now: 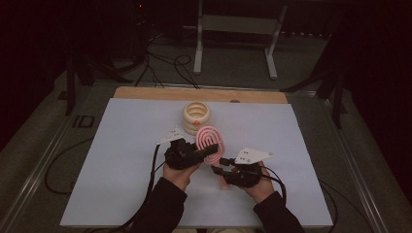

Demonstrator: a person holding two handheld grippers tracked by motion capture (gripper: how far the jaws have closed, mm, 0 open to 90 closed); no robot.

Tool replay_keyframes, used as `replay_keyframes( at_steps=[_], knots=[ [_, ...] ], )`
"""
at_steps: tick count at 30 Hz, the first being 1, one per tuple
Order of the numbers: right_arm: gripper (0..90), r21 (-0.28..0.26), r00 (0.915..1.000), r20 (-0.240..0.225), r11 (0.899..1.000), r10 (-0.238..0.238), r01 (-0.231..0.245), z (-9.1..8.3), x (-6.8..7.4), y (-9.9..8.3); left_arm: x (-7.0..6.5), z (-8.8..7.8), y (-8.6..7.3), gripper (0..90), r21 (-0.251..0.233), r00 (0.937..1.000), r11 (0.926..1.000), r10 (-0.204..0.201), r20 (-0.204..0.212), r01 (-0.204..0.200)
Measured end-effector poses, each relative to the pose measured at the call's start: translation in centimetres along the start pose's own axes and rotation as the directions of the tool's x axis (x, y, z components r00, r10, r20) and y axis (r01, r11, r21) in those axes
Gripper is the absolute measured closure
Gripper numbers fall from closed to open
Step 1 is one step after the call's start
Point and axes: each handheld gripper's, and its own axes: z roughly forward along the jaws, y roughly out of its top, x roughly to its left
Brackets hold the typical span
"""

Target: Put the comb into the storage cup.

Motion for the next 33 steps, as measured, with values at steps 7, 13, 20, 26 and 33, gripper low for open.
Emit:
replay_keyframes(
  at_steps=[7,13,20,26,33],
  knots=[
    [50.3,-0.019,0.9998,-0.015,1.000,0.012,-0.013,-0.2,-0.2,0.1,0.1,-0.2,0.2,64.8,-0.012,0.9998,0.9999,0.004,-0.019,-0.004],
    [37.5,-0.010,0.9991,-0.020,0.999,0.036,-0.037,-0.3,-0.4,0.1,0.0,-0.4,0.2,64.8,-0.018,0.9995,0.9998,0.010,-0.029,-0.010],
    [12.7,-0.035,0.9991,-0.004,0.999,0.041,-0.041,-0.4,0.0,0.2,0.0,-0.7,0.3,64.8,-0.026,0.9993,0.9996,0.014,-0.034,-0.015],
    [9.5,-0.041,0.9989,0.005,0.998,0.047,-0.047,-0.7,-0.1,0.2,0.1,-1.0,0.5,64.8,-0.033,0.9990,0.9993,0.017,-0.042,-0.018],
    [9.3,-0.040,0.9980,0.026,0.998,0.057,-0.056,-1.2,-0.3,0.1,0.3,-1.3,0.8,64.8,-0.037,0.9986,0.9992,0.015,-0.050,-0.017]
  ],
)
